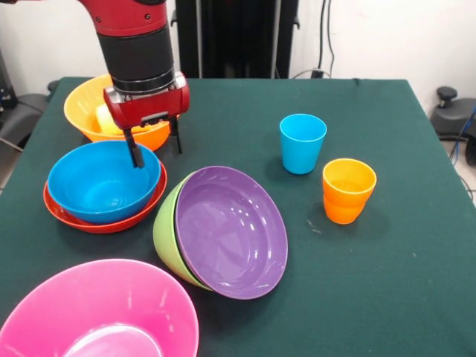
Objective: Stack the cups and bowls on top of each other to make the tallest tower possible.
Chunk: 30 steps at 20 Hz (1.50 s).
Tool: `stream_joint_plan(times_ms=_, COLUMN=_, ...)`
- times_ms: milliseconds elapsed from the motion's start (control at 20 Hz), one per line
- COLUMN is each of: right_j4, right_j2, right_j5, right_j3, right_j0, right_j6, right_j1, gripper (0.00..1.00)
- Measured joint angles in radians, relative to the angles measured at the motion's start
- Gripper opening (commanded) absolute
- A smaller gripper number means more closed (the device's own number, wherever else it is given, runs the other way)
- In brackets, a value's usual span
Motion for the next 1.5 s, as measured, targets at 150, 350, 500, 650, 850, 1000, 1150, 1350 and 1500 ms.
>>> stream_joint_plan(times_ms=150, right_j4=0.000, right_j2=-0.018, right_j5=0.000, right_j3=0.008, right_j0=0.010, right_j6=0.012, right_j1=0.001, gripper=1.00)
stream_joint_plan(times_ms=350, right_j4=0.000, right_j2=-0.041, right_j5=-0.006, right_j3=0.008, right_j0=0.019, right_j6=0.013, right_j1=0.005, gripper=1.00)
stream_joint_plan(times_ms=500, right_j4=0.000, right_j2=-0.057, right_j5=-0.017, right_j3=0.008, right_j0=0.023, right_j6=0.013, right_j1=0.009, gripper=1.00)
stream_joint_plan(times_ms=650, right_j4=0.000, right_j2=-0.076, right_j5=-0.038, right_j3=0.008, right_j0=0.024, right_j6=0.013, right_j1=0.009, gripper=1.00)
stream_joint_plan(times_ms=850, right_j4=0.000, right_j2=-0.102, right_j5=-0.081, right_j3=0.009, right_j0=0.025, right_j6=0.013, right_j1=0.009, gripper=1.00)
stream_joint_plan(times_ms=1000, right_j4=0.000, right_j2=-0.115, right_j5=-0.104, right_j3=0.010, right_j0=0.025, right_j6=0.013, right_j1=0.009, gripper=1.00)
stream_joint_plan(times_ms=1150, right_j4=0.000, right_j2=-0.129, right_j5=-0.124, right_j3=0.010, right_j0=0.025, right_j6=0.013, right_j1=0.012, gripper=1.00)
stream_joint_plan(times_ms=1350, right_j4=0.000, right_j2=-0.141, right_j5=-0.148, right_j3=0.010, right_j0=0.025, right_j6=0.013, right_j1=0.028, gripper=1.00)
stream_joint_plan(times_ms=1500, right_j4=0.001, right_j2=-0.155, right_j5=-0.160, right_j3=0.010, right_j0=0.026, right_j6=0.013, right_j1=0.044, gripper=1.00)
